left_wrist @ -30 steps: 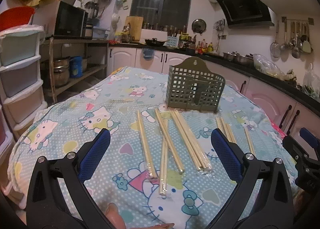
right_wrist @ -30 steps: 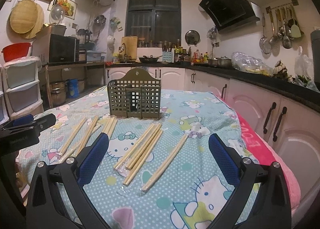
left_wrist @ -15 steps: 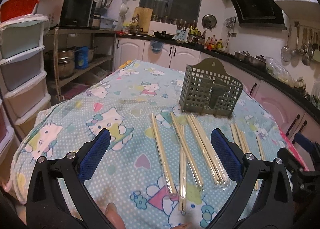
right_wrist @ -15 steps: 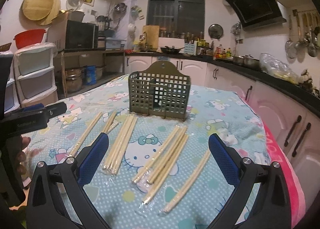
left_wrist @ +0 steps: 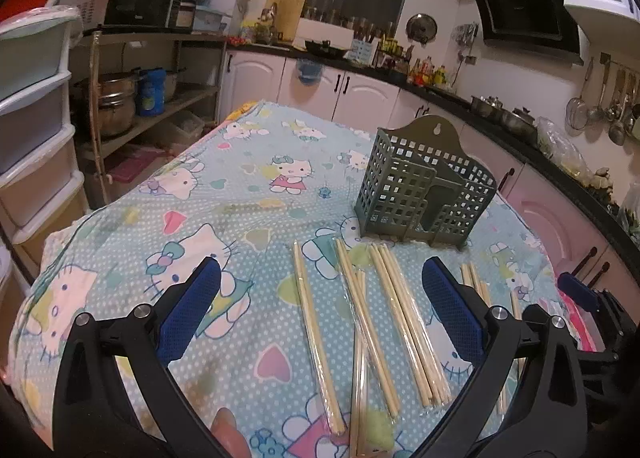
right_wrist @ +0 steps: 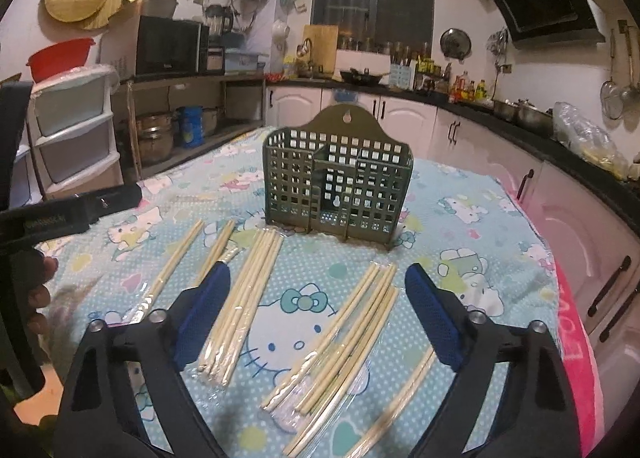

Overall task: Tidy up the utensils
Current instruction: 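Lower the left tool onto a wrapped chopstick pair and close it while the right tool grasps another pair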

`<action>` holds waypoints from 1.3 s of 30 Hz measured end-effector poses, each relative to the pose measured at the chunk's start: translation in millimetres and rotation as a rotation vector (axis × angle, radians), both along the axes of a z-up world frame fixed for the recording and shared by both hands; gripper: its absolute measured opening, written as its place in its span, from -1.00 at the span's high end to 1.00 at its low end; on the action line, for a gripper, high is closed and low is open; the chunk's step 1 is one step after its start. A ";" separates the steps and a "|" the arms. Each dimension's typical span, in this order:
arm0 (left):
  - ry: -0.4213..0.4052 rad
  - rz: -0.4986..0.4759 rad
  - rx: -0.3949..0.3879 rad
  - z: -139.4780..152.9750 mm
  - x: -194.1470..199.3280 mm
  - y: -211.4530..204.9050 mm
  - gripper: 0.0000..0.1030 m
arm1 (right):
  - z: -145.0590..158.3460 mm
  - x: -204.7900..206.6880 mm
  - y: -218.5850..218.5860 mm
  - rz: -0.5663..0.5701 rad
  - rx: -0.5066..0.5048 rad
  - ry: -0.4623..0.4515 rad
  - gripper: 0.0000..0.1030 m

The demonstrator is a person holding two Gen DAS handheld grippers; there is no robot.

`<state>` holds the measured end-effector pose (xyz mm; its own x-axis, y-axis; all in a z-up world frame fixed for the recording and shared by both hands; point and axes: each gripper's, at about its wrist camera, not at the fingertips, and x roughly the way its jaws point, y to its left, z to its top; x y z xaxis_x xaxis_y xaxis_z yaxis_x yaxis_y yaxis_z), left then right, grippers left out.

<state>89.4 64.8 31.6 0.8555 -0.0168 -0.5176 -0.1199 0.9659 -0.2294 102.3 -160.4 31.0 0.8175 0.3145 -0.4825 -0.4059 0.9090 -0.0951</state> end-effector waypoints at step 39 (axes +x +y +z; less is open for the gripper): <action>0.434 -0.213 -0.144 -63.0 141.0 -16.3 -0.03 | -57.0 155.0 -6.2 -0.089 -0.013 0.489 0.36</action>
